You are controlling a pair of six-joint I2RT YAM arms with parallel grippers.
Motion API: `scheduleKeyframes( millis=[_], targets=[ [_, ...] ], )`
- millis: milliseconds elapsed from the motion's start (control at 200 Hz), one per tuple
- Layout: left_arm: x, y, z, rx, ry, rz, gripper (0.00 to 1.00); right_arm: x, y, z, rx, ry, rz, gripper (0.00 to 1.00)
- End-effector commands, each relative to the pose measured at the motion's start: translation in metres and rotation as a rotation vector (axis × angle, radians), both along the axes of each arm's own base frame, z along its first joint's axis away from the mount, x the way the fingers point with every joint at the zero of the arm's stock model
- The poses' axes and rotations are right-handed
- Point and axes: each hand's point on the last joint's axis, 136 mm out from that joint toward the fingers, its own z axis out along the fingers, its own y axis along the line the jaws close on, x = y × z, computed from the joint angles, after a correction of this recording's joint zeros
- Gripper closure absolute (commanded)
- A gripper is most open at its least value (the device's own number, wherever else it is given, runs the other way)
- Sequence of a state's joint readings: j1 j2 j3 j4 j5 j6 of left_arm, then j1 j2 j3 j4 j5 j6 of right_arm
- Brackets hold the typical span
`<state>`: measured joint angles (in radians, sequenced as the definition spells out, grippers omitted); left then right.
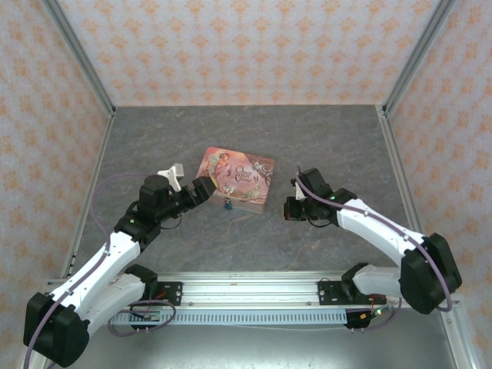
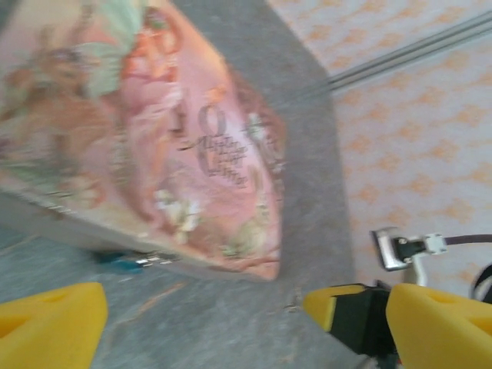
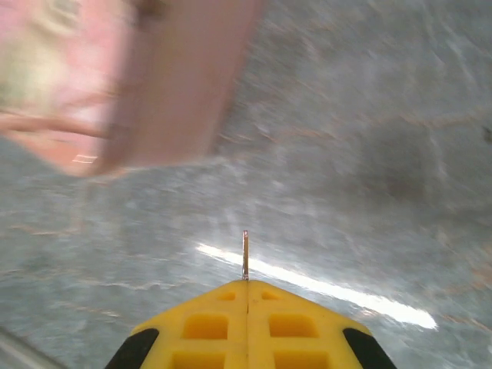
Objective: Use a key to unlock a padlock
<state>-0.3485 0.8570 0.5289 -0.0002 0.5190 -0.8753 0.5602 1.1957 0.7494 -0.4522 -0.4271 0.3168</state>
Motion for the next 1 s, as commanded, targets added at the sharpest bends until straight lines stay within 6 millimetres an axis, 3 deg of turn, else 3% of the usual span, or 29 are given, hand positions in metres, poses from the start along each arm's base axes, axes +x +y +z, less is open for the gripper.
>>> scheduleKeyframes(
  millis=[0,135,430,661,996],
  targets=[
    [-0.002,-0.025,0.057,-0.127,-0.166,-0.121,0.15,0.007,0.029,0.06,0.215,-0.204,0.107,1.0],
    [-0.009,-0.047,0.084,-0.146,-0.247,-0.244,0.26,0.0,0.048,0.11,0.366,-0.332,0.225,1.0],
    [-0.018,-0.099,0.109,-0.163,-0.318,-0.426,0.42,-0.019,0.075,0.174,0.59,-0.412,0.404,1.0],
    [-0.017,-0.122,0.103,-0.165,-0.303,-0.463,0.47,-0.022,0.079,0.188,0.654,-0.424,0.42,1.0],
    [-0.019,-0.136,0.102,-0.166,-0.298,-0.482,0.63,-0.025,0.082,0.187,0.667,-0.41,0.422,1.0]
  ],
)
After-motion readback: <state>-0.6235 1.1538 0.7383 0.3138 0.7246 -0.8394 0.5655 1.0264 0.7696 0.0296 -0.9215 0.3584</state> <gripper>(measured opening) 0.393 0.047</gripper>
